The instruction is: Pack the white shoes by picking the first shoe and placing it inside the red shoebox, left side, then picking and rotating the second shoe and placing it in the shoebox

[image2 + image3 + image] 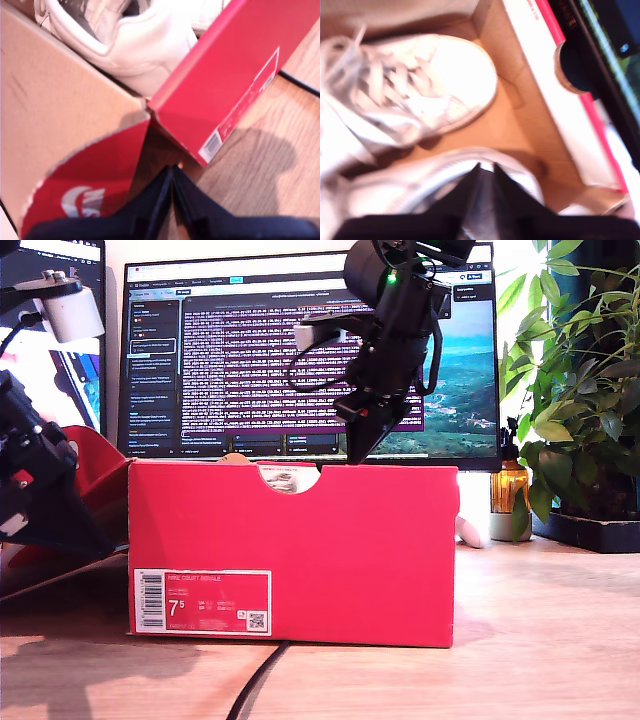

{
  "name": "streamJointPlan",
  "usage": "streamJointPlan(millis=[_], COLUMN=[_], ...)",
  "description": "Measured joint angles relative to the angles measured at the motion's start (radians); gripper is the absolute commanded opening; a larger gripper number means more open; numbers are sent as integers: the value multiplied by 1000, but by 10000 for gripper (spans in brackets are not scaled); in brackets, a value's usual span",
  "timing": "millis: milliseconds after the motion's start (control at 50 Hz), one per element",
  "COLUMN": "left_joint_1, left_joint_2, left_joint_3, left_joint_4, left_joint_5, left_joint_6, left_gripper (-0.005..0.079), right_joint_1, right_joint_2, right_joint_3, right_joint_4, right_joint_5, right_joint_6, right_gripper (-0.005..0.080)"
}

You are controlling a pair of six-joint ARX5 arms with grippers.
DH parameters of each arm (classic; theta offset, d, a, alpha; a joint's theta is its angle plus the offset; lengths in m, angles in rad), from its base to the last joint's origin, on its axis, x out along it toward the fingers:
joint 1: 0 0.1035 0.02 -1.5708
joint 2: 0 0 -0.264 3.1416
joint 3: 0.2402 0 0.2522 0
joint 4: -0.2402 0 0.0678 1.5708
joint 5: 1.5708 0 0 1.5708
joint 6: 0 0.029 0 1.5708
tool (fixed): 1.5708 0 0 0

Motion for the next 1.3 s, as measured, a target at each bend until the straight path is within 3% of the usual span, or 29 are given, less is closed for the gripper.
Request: streamJointPlan(millis=[300,460,840,1120,1300], left_joint_1=[-26,-50,-43,127,249], left_joint_2=[-42,-135,-302,-306,-306], left_joint_3=[18,95,128,128,128], left_joint_4=[-146,-204,-279,-187,-117], left_joint_5=[0,0,9,102,196], left_joint_6=[-10,-49,-65,-119,-132], left_gripper=[-18,-18,-18,-18,-18], right_joint_1=[12,-10,-196,-306,-324], right_joint_2=[0,0,-6,-136,-303], right_joint_3=[5,19,29,12,-157], right_joint_4=[-163,-173,-225,-195,-58], right_joint_5=[18,10,-85,-91,-92], right_joint_6=[137,217,352,378,383], right_gripper=[-13,-13,-13,-13,-13])
